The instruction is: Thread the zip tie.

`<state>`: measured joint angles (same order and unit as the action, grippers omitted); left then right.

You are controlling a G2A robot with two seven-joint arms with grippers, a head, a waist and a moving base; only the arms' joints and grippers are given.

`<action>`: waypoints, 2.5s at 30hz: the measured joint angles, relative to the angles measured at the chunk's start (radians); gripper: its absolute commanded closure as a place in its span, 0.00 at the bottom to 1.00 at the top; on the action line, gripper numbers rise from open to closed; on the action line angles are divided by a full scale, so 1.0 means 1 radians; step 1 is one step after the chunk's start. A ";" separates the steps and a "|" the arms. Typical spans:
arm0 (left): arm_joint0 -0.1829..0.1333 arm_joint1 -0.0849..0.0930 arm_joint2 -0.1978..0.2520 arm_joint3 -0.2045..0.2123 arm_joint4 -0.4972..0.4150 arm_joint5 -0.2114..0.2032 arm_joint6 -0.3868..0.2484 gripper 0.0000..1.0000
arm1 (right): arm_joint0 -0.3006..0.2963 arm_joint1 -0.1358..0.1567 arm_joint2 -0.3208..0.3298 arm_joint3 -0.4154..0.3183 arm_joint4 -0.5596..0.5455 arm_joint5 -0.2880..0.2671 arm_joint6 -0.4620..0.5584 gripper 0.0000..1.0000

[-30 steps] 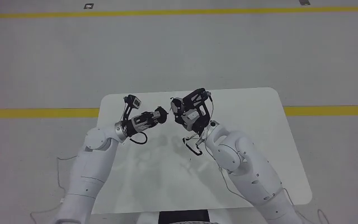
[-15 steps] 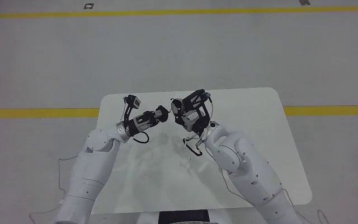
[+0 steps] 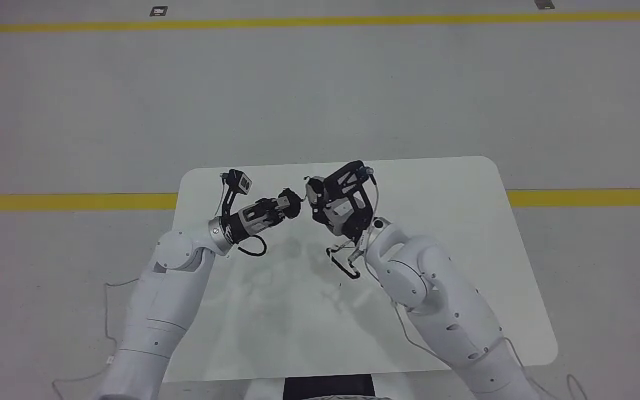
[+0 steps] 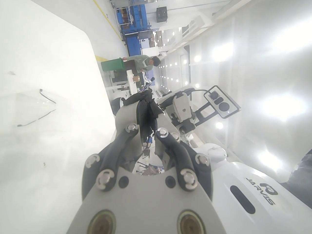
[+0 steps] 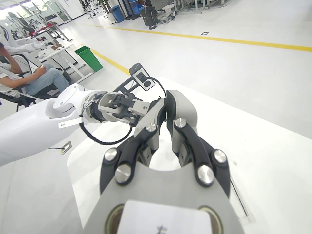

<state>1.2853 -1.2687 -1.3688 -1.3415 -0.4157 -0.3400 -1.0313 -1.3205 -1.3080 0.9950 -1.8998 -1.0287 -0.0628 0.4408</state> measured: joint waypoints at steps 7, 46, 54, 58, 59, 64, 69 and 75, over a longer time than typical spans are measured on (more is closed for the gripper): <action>0.000 0.000 0.000 0.000 0.000 0.000 0.000 1.00 | 0.010 -0.003 -0.008 0.008 0.001 -0.003 0.003 1.00; 0.000 0.000 0.000 0.000 0.000 0.000 0.000 1.00 | 0.021 -0.012 -0.010 0.032 -0.016 -0.001 0.014 1.00; 0.000 0.000 0.000 0.000 0.000 0.000 0.000 1.00 | 0.019 -0.013 -0.010 0.031 -0.020 0.002 0.019 1.00; 0.000 0.000 0.000 0.000 0.000 0.000 0.000 1.00 | 0.019 -0.014 -0.010 0.032 -0.021 -0.001 0.022 1.00; 0.000 0.000 0.000 0.000 0.000 0.000 0.000 1.00 | 0.019 -0.014 -0.010 0.033 -0.021 -0.001 0.023 1.00; 0.000 0.000 0.000 0.000 0.000 0.000 0.000 1.00 | 0.018 -0.015 -0.012 0.036 -0.026 0.000 0.030 1.00; 0.000 0.000 0.000 0.000 0.000 0.000 0.000 1.00 | 0.018 -0.015 -0.012 0.035 -0.029 0.004 0.039 1.00; 0.000 0.000 0.000 0.000 0.000 0.000 0.000 1.00 | 0.017 -0.016 -0.010 0.036 -0.032 0.003 0.044 1.00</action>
<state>1.2853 -1.2687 -1.3688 -1.3415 -0.4158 -0.3400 -1.0313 -1.3032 -1.3240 0.9847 -1.8639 -1.0608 -0.0594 0.4847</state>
